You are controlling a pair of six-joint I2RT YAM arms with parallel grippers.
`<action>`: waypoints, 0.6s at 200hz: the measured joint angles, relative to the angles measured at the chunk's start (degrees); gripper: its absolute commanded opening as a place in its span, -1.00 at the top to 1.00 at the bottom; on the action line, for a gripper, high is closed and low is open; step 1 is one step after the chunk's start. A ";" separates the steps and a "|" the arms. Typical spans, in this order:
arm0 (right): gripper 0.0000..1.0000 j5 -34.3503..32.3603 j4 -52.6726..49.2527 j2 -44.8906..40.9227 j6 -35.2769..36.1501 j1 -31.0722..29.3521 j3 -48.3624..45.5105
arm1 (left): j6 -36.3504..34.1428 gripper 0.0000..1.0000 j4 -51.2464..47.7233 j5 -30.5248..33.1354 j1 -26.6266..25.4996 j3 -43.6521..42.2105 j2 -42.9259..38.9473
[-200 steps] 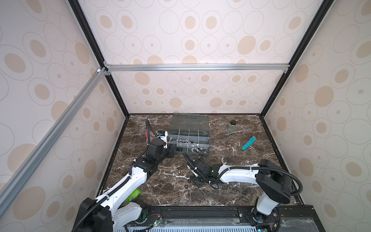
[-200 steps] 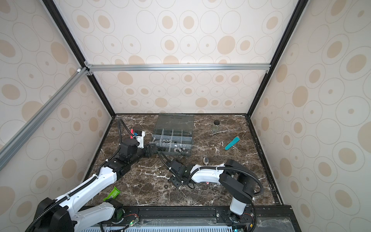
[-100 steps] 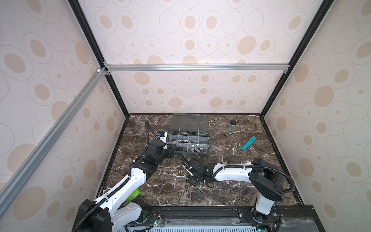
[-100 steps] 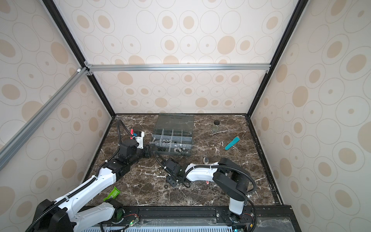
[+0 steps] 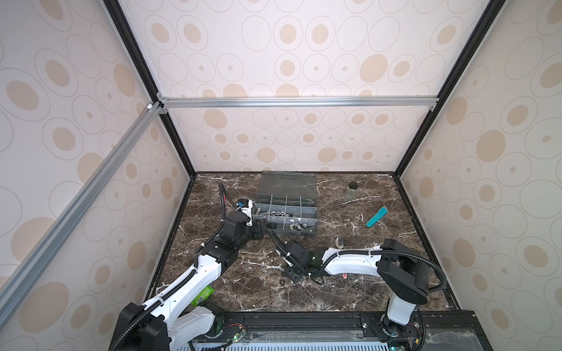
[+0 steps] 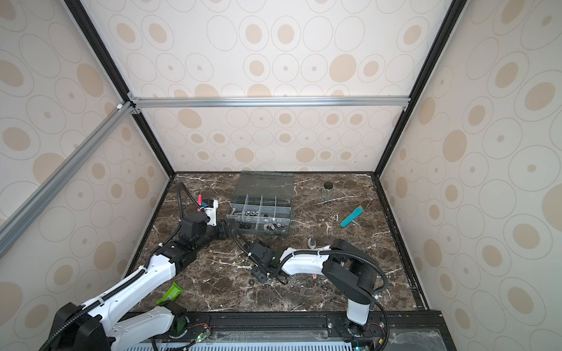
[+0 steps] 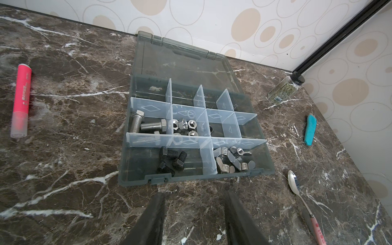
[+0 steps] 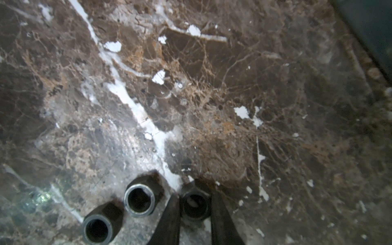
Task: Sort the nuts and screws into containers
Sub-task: 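Lower the right gripper over a black hex nut and close it, then carry the black nut with the right gripper into the nut compartment, release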
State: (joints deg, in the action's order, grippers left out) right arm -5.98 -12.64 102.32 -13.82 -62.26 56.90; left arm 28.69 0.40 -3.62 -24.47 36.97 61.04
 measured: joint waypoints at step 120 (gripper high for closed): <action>0.66 -1.29 -1.73 -4.15 6.97 9.07 4.48 | 0.70 0.07 -0.02 -0.04 0.02 -0.94 -2.58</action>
State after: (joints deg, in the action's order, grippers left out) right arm -7.27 -14.37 98.17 -6.85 -53.19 61.39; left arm 29.39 0.38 -3.66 -24.45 36.03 58.46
